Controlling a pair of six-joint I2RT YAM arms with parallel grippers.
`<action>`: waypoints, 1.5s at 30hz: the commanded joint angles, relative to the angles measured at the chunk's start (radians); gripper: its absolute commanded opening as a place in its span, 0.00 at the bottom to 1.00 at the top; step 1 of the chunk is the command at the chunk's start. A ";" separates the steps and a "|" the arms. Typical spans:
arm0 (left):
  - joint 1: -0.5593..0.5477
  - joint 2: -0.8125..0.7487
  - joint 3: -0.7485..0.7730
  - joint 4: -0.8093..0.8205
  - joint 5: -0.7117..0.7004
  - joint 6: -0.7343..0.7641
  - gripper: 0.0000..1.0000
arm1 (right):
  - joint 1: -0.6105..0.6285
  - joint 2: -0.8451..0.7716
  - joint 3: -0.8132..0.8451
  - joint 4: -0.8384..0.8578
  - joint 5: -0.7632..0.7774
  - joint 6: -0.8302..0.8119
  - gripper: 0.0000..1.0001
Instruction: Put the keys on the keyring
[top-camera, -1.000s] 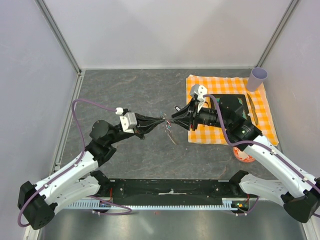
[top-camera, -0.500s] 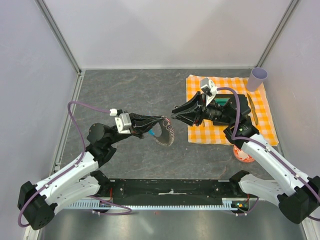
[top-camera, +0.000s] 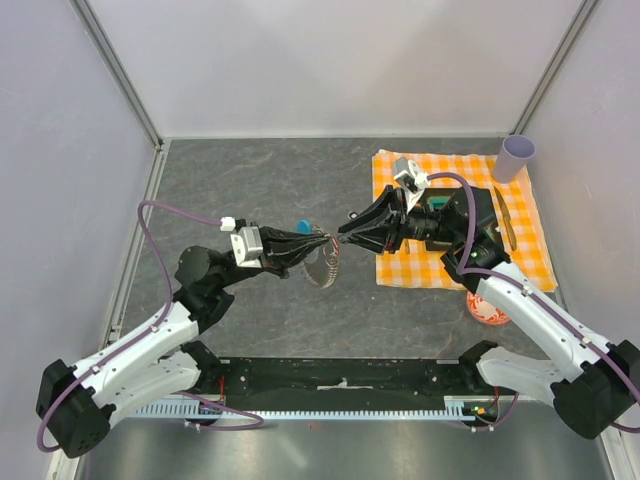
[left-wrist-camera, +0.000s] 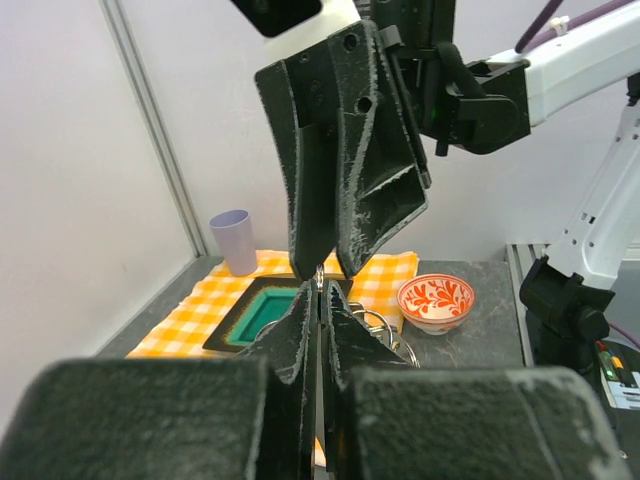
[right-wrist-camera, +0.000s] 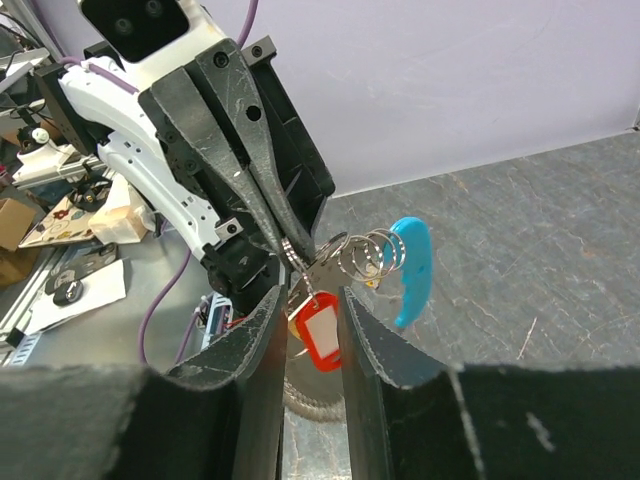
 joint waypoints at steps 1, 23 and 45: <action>-0.002 0.004 0.027 0.092 0.038 -0.033 0.02 | -0.003 0.010 0.020 0.056 -0.017 0.009 0.33; -0.004 0.027 0.043 0.130 0.067 -0.056 0.02 | -0.004 0.009 0.007 0.087 -0.087 0.017 0.17; -0.002 0.019 0.044 0.144 0.067 -0.066 0.02 | -0.004 -0.004 -0.021 0.065 -0.100 -0.003 0.08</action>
